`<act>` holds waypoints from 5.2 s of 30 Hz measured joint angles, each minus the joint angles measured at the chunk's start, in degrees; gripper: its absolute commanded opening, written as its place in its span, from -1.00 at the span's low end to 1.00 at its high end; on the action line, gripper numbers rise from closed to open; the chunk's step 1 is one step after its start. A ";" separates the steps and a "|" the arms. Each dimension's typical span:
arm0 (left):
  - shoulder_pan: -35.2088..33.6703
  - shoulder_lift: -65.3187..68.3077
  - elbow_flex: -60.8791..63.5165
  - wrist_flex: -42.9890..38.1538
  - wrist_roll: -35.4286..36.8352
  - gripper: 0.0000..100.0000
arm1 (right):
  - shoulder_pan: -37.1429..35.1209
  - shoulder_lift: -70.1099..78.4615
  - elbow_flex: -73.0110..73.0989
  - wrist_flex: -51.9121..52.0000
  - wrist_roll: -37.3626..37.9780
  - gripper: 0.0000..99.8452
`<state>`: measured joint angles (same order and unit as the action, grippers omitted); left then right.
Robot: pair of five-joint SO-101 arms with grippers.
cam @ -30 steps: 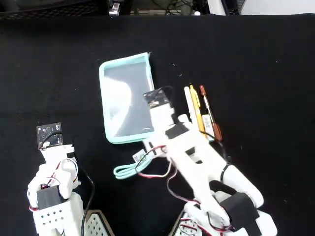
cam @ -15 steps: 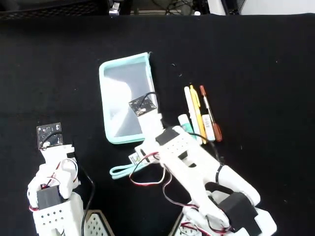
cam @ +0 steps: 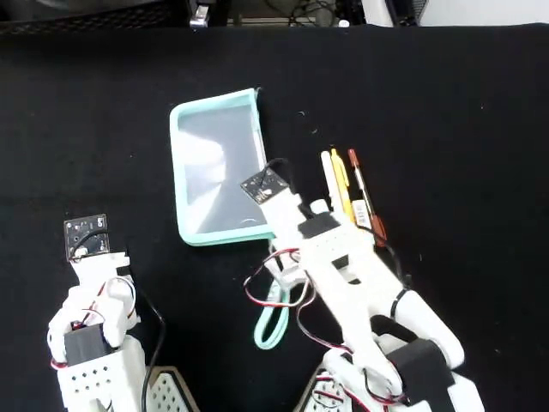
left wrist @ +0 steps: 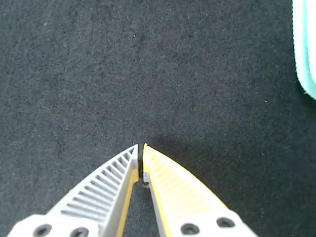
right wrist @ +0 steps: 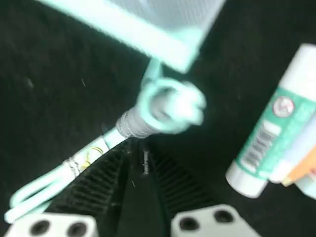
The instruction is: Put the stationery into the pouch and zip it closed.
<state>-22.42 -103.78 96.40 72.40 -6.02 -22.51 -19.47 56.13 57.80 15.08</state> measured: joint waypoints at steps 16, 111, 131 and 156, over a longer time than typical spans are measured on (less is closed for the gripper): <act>0.00 0.00 0.00 0.00 0.00 -0.94 | 4.13 -21.71 4.40 8.35 6.24 -0.40; 0.00 0.00 0.00 0.00 0.00 -0.94 | 0.00 -12.31 10.46 -2.11 4.66 -0.61; 0.00 0.00 0.00 0.00 0.00 -0.94 | 0.00 -12.40 15.21 -5.71 8.70 -0.62; 0.00 0.00 0.00 0.00 0.00 -0.94 | 0.00 -12.57 15.47 -7.47 7.03 -0.65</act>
<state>-22.42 -103.78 96.40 72.40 -6.02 -22.51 -32.04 71.60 50.33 22.11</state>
